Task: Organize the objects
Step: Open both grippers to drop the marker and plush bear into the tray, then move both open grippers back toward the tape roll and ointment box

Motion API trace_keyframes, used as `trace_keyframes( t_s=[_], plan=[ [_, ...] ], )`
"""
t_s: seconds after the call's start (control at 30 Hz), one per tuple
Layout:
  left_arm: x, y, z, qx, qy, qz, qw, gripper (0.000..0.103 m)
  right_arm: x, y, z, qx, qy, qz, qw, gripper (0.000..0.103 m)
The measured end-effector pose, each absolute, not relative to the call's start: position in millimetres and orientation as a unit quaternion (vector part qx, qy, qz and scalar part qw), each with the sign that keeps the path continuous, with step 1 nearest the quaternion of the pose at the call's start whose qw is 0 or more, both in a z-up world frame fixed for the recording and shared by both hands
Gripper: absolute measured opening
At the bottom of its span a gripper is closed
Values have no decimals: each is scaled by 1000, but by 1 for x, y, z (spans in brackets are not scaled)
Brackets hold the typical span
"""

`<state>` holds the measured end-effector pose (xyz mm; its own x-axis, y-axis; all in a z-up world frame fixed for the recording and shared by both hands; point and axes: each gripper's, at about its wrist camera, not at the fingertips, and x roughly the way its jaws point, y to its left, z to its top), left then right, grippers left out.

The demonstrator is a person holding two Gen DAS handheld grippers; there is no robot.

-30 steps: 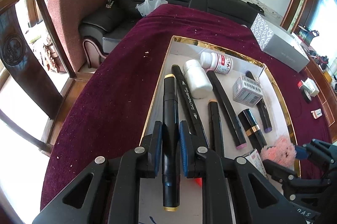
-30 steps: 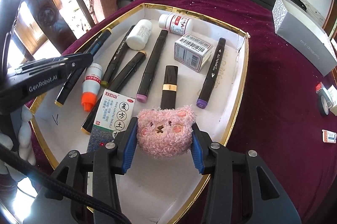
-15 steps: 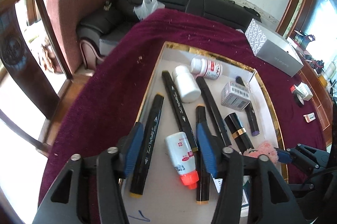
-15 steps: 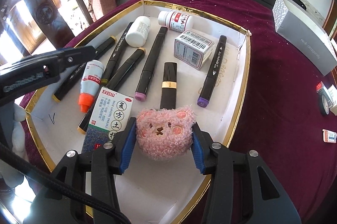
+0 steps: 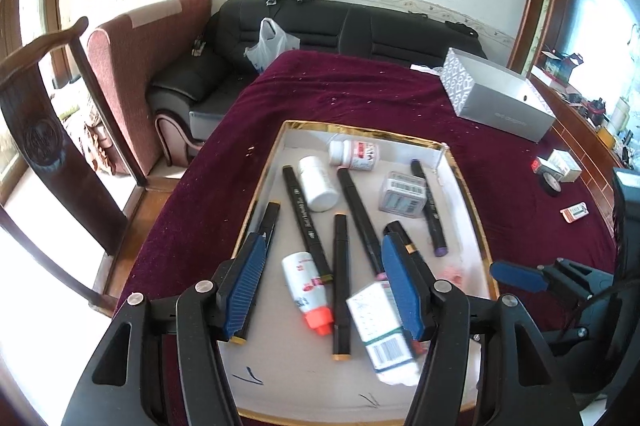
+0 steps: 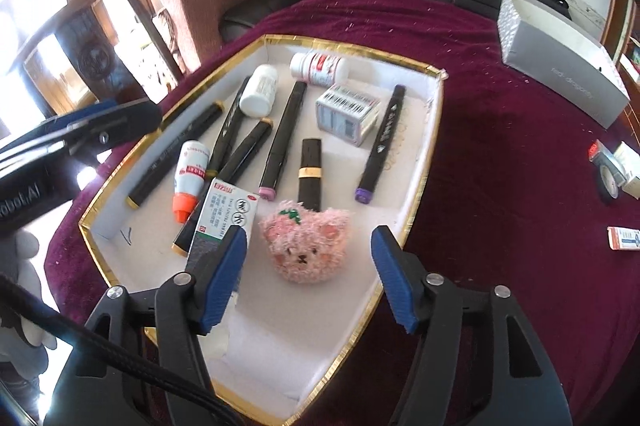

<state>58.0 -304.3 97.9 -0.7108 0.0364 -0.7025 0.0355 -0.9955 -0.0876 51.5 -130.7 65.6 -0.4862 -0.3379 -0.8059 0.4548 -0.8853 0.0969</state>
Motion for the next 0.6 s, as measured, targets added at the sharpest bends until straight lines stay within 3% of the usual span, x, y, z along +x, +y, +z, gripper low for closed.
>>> trace_keyframes(
  t_s=[0.3,0.6],
  plan=[
    [75,-252,117,-368,-14,929,32,63,61,-67,83,431,21,-879,201,69],
    [73,-158,110,-393,3,911,129,65,61,45,81,428,-37,-896,111,74]
  ],
)
